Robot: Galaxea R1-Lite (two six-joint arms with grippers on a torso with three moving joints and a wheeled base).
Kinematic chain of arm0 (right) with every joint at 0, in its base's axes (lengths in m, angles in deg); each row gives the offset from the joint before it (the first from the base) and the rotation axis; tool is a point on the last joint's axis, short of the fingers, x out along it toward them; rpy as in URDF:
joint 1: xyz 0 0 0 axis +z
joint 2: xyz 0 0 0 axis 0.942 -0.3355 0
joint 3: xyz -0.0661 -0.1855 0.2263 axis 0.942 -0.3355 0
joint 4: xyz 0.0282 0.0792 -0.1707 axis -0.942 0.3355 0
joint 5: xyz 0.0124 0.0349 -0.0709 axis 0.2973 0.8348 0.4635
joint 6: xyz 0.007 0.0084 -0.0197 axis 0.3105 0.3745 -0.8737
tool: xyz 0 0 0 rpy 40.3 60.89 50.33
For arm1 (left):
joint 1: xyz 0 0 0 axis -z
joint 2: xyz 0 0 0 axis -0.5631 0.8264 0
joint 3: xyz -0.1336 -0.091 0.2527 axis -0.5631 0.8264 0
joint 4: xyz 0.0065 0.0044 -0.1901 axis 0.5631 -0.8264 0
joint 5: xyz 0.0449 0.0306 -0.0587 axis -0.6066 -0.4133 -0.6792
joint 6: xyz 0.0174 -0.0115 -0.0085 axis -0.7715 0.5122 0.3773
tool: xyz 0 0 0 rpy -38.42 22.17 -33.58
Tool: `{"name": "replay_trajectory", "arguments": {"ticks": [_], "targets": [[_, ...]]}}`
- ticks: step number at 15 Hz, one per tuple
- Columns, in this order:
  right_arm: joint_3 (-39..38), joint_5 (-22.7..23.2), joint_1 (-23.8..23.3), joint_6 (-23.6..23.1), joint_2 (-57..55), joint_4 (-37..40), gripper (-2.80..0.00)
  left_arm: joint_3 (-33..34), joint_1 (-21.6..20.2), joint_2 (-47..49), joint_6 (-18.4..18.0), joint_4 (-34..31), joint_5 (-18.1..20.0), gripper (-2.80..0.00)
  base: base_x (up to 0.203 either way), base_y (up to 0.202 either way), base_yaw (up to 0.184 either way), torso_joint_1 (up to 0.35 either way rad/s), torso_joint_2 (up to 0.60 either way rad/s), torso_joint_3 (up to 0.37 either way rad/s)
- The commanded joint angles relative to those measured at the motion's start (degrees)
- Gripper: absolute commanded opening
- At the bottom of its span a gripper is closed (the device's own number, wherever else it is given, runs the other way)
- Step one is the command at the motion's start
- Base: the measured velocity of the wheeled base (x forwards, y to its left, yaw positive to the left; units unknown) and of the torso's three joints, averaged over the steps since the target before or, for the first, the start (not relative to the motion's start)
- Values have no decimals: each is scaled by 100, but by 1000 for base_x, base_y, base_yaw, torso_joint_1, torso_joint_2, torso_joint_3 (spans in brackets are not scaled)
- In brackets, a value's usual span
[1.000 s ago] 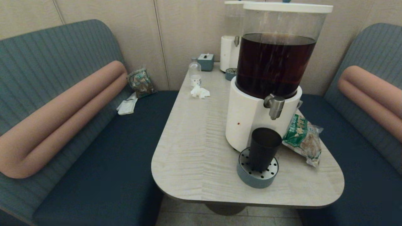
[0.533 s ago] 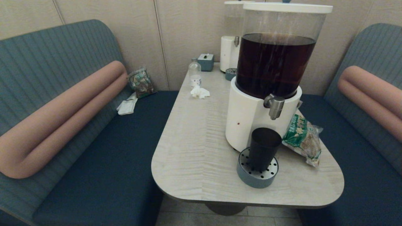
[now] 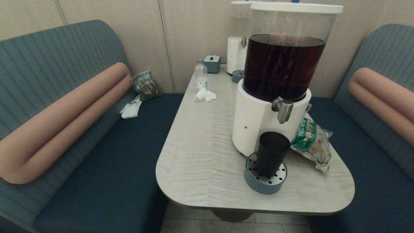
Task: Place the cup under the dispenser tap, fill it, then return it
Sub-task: Turn on the faucet
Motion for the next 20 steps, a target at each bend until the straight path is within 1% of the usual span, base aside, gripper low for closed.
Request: {"name": "replay_trajectory", "arguments": {"ticks": [1, 2, 4, 5, 7, 8, 10, 11, 12, 13, 14, 16, 20], "targets": [[1180, 803, 168, 520, -1716, 1089, -280, 0, -1, 1, 2, -2, 0, -280, 0, 0, 0, 0, 0, 0], [1398, 1010, 261, 697, -2082, 1343, -280, 0, -1, 1, 2, -2, 0, -280, 0, 0, 0, 0, 0, 0], [1797, 1095, 457, 844, -2683, 1696, -280, 0, -1, 1, 2, -2, 0, -280, 0, 0, 0, 0, 0, 0], [1989, 934, 630, 860, -2920, 1839, -280, 0, -1, 1, 2, 6, 0, -280, 0, 0, 0, 0, 0, 0], [2258, 127, 1143, 846, -3304, 1947, -280, 0, -1, 1, 2, -2, 0, -280, 0, 0, 0, 0, 0, 0], [2377, -151, 1357, 820, -3468, 1942, -280, 0, -1, 1, 2, 0, 0, -280, 0, 0, 0, 0, 0, 0], [2578, -694, 1609, 740, -3728, 1919, -280, 0, -1, 1, 2, -1, 0, -280, 0, 0, 0, 0, 0, 0], [2655, -1106, 1714, 663, -3862, 1915, -280, 0, -1, 1, 2, 7, 0, -280, 0, 0, 0, 0, 0, 0], [2687, -1464, 1800, 523, -3924, 1880, -280, 0, -1, 1, 2, -2, 0, -280, 0, 0, 0, 0, 0, 0], [2697, -1716, 1927, 361, -3961, 1744, -280, 0, -1, 1, 2, -1, 0, -280, 0, 0, 0, 0, 0, 0], [2718, -1886, 2029, 273, -3985, 1519, -280, 0, -1, 1, 2, 7, 0, -280, 0, 0, 0, 0, 0, 0], [2809, -2073, 2116, 167, -4073, 1473, -280, 0, -1, 1, 2, -1, 0, -280, 0, 0, 0, 0, 0, 0], [2984, -2090, 2223, 188, -4334, 1354, -280, 0, -1, 1, 2, 7, 0, -280, 0, 0, 0, 0, 0, 0]]}}
